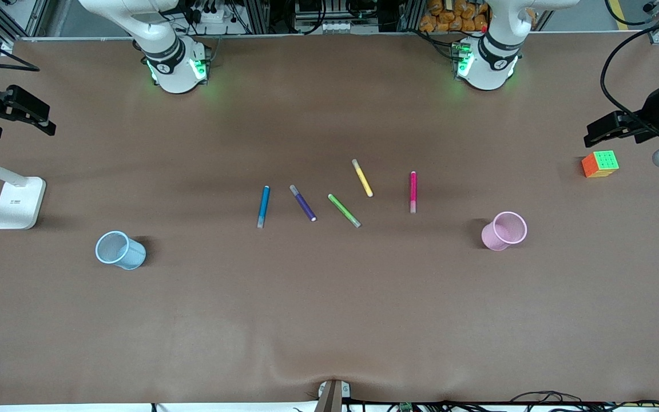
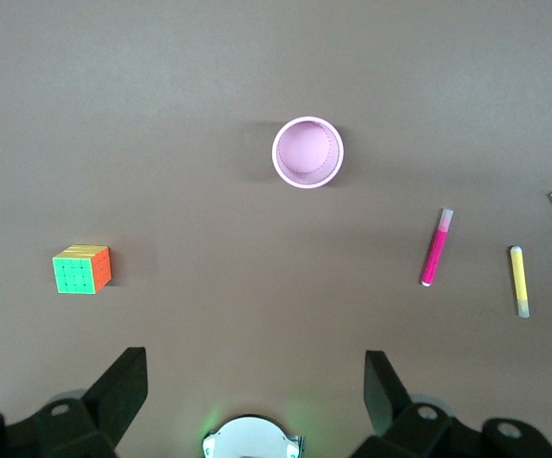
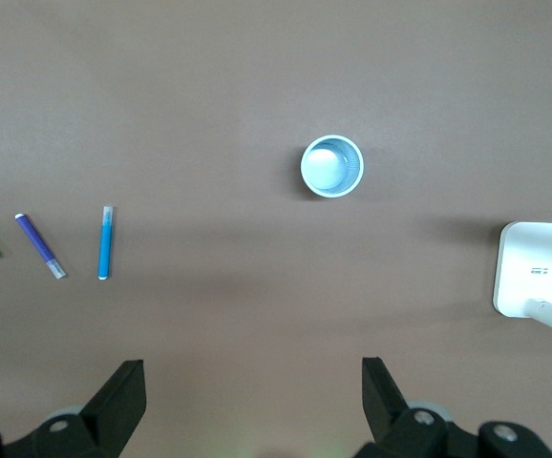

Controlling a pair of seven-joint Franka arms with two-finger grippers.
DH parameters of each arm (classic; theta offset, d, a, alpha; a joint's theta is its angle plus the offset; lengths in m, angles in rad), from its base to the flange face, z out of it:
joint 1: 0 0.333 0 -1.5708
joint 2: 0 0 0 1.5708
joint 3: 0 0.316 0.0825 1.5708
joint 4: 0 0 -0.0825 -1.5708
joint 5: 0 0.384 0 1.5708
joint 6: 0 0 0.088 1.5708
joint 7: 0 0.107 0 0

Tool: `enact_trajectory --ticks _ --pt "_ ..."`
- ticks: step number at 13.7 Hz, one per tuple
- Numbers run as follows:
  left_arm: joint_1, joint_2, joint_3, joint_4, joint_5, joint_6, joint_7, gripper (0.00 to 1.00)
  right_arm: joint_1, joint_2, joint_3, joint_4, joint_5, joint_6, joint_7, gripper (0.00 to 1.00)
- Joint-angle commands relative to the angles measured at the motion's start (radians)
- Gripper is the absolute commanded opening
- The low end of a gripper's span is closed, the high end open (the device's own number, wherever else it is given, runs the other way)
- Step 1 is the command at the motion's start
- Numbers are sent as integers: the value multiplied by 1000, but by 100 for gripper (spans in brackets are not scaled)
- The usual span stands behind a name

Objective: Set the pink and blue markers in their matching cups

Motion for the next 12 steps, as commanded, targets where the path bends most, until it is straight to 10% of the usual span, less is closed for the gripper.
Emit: enact_trajectory --ticks 1,12 --pt "-2 10 -9 29 -4 -26 13 100 -12 -5 7 8 4 -3 1 100" --pt "-10 73 -52 20 -70 -62 -7 100 -11 -5 7 10 5 -3 3 100"
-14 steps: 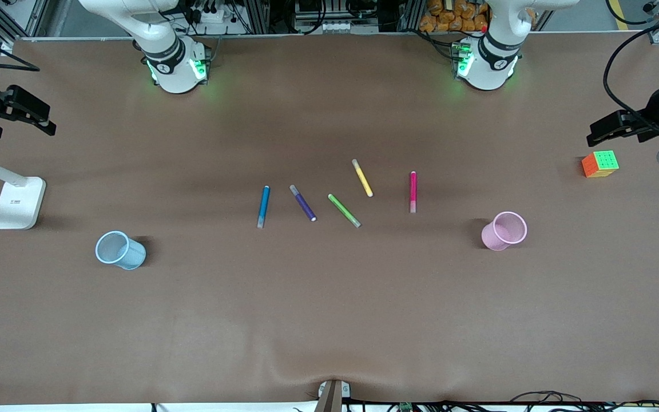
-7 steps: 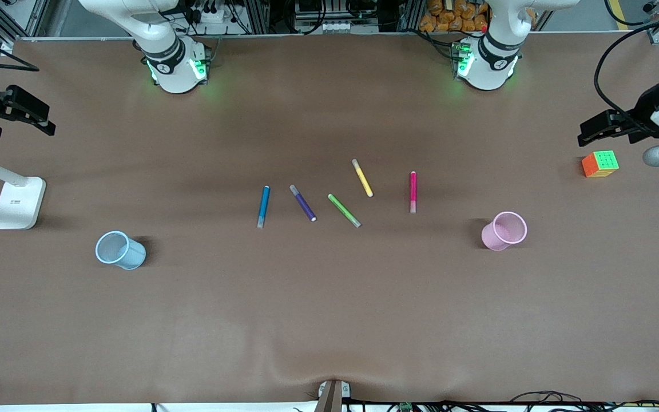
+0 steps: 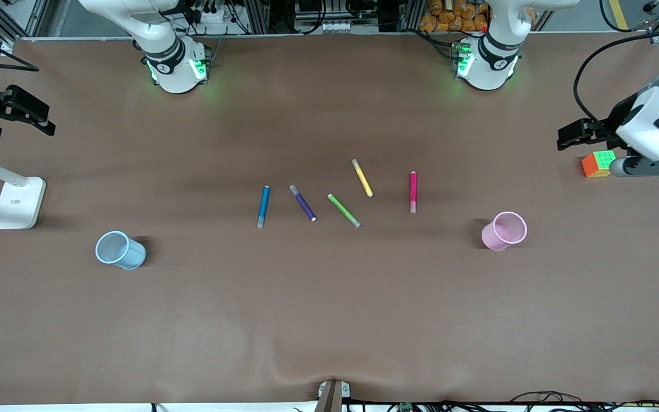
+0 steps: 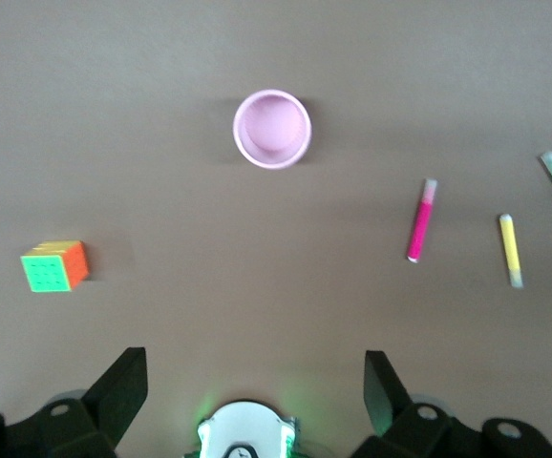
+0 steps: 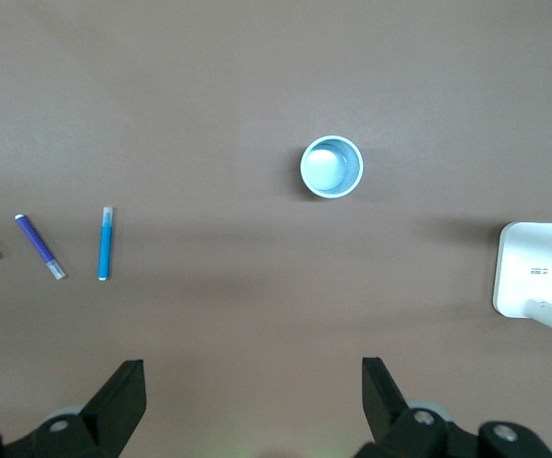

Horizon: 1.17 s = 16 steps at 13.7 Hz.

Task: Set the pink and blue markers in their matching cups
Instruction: 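Move the left gripper toward the pink marker beside the pink cup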

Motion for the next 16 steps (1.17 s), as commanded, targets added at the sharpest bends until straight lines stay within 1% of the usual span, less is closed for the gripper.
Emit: enact_trajectory --ticks 1,4,6,9,12,16 --pt "0 23 -4 22 -33 -28 -6 100 -12 -5 7 9 5 -2 3 100" --pt "2 37 -21 20 -33 -30 -11 100 -23 0 7 9 5 44 1 100" --pt "-2 52 -24 20 -33 -30 -8 100 -21 3 7 9 10 44 1 100" --pt "-8 92 -69 23 -36 -28 -31 100 -20 3 8 9 11 41 1 100" --pt "-15 129 -144 19 -34 -27 -166 100 -21 3 8 9 11 41 1 100" --pt "-15 138 -199 -56 -33 71 -249 100 -21 1 8 9 13 30 3 100"
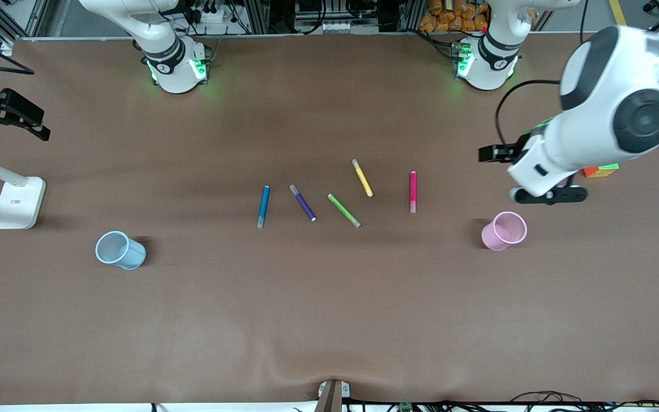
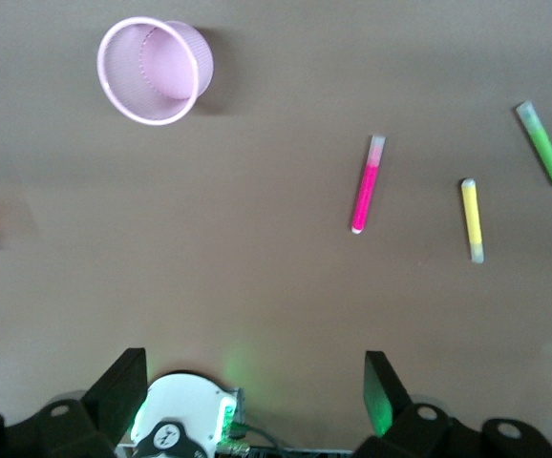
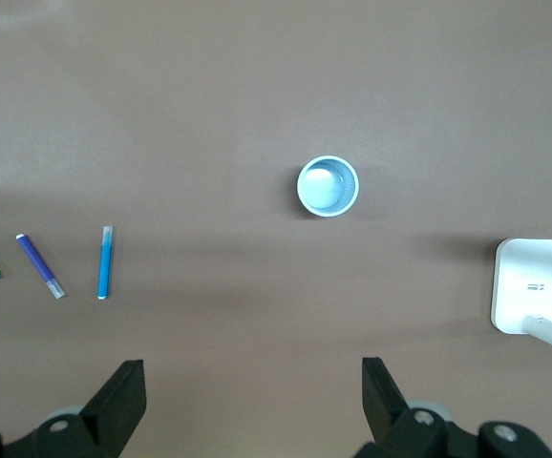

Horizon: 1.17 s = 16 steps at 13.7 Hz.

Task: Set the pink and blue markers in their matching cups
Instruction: 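Move the left gripper toward the pink marker beside the pink cup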

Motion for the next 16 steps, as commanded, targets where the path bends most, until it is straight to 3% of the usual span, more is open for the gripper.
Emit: enact_trajectory --ticks 1,9,16 --pt "5 -7 -23 -46 -8 43 -59 100 -14 0 8 9 12 -10 3 100" --pt "-7 28 -26 -89 -8 164 -96 100 -3 -3 13 11 19 -25 3 100" --pt "-102 112 -29 -96 5 257 -199 100 -6 -1 11 12 20 -26 -2 100"
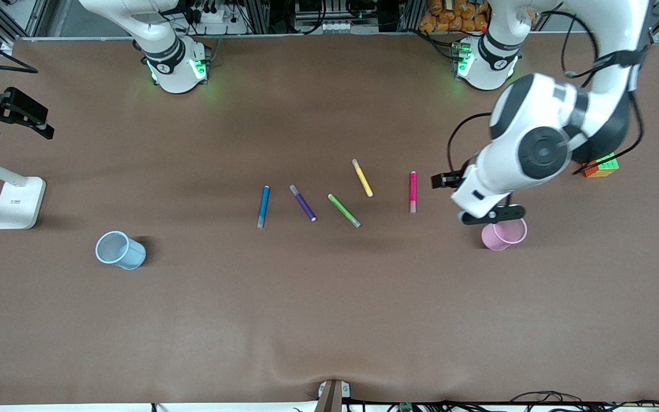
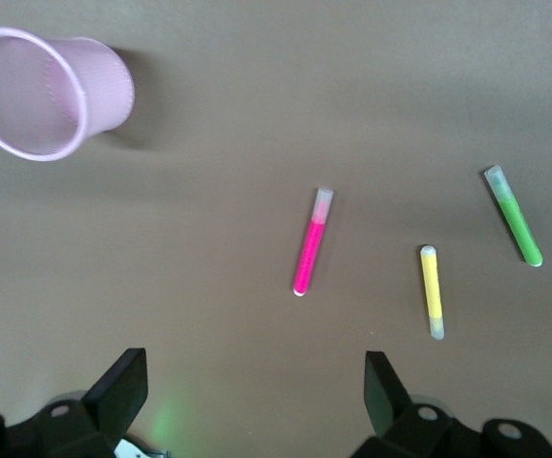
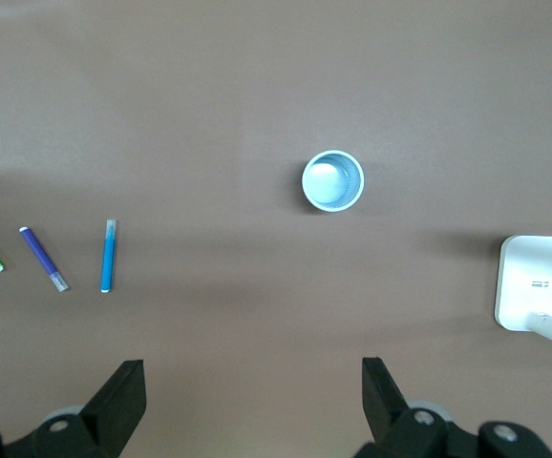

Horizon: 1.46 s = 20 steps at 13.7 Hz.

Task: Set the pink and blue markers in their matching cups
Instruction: 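Move the left gripper toward the pink marker beside the pink cup, then lower the left gripper and grasp the pink marker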

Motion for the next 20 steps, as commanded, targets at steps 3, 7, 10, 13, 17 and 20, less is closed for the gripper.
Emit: enact_trajectory --ticks 3,7,10,13,17,20 --pt "-20 10 2 -10 15 22 -24 100 -4 -1 4 12 16 -15 -2 100" --pt "-30 27 -1 -9 64 55 -24 100 1 0 7 12 16 -15 0 100" --pt "-30 53 -4 -12 58 53 -25 100 8 0 9 14 15 -9 3 100" --pt "-30 84 -6 -21 50 58 -25 100 8 -1 9 14 13 -6 0 100" --pt "-56 92 -6 -107 49 162 -74 100 7 -1 7 14 6 -3 0 100" --pt "-49 122 -6 -172 52 232 -67 100 -5 -3 -2 18 -5 2 1 100"
